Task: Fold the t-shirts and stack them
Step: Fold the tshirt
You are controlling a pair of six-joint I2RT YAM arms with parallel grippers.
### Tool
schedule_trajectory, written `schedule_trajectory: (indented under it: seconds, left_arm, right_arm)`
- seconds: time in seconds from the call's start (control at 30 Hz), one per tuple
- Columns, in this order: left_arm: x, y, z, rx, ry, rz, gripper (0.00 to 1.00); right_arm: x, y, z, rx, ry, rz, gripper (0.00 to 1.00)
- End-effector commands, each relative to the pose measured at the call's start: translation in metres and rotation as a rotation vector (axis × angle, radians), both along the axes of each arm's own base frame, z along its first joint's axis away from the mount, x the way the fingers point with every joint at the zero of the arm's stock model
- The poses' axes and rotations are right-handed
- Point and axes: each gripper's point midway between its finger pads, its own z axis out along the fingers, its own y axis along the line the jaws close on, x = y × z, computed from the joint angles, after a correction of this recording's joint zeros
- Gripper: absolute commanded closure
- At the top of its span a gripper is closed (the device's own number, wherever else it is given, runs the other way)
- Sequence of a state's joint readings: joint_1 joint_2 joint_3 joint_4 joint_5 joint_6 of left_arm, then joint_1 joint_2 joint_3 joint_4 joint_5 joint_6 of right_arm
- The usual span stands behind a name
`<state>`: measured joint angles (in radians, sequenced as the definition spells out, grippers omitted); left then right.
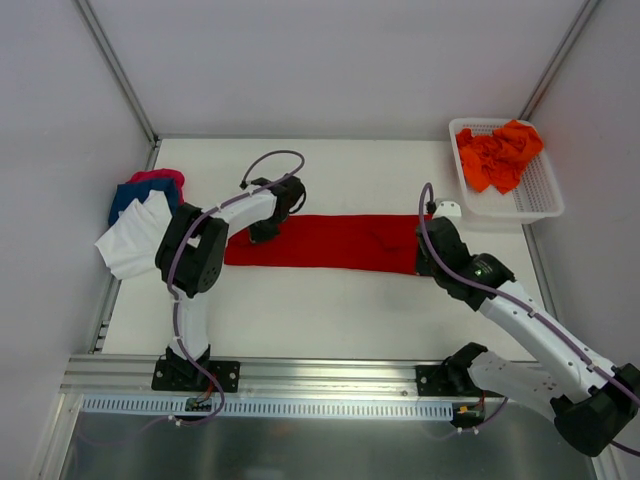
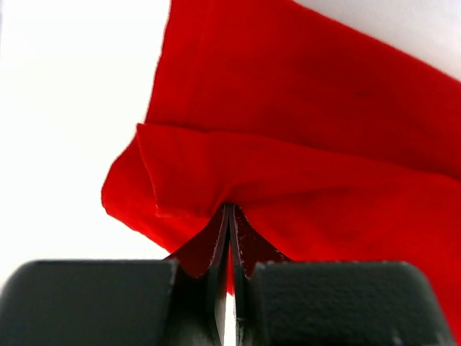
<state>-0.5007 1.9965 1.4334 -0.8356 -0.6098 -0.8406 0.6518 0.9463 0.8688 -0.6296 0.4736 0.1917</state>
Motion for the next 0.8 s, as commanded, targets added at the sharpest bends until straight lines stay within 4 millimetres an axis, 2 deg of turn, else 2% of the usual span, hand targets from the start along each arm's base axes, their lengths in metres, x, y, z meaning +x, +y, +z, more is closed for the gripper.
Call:
schedule_trajectory:
  seconds: [0.0,0.3,0.43,0.6,0.67,0.77]
  left_arm:
    - [-0.002,0.021,-0.003,0.046,0.017,0.036,1.00]
    - [0.016,0.063,0.025,0.154,-0.105,0.154,1.00]
    - [0.030,0.080,0.051,0.224,-0.226,0.216,1.00]
    - [0.053,0.078,0.091,0.225,-0.334,0.213,1.00]
    - [0.052,0.075,0.098,0.202,-0.333,0.195,1.00]
    - [0.041,0.074,0.110,0.165,-0.358,0.199,1.00]
  right_arm:
    - [-0.005,-0.003,0.004,0.000,-0.009,-0.012,1.00]
    - [-0.009,0.000,0.001,-0.008,0.002,-0.004,1.00]
    - [-0.010,0.002,0.000,-0.011,0.005,0.005,1.00]
    - [-0.013,0.005,-0.004,-0.026,0.022,0.019,0.99]
    - [-0.014,0.006,-0.006,-0.035,0.028,0.022,1.00]
    - [-0.014,0.009,-0.010,-0.040,0.034,0.031,0.99]
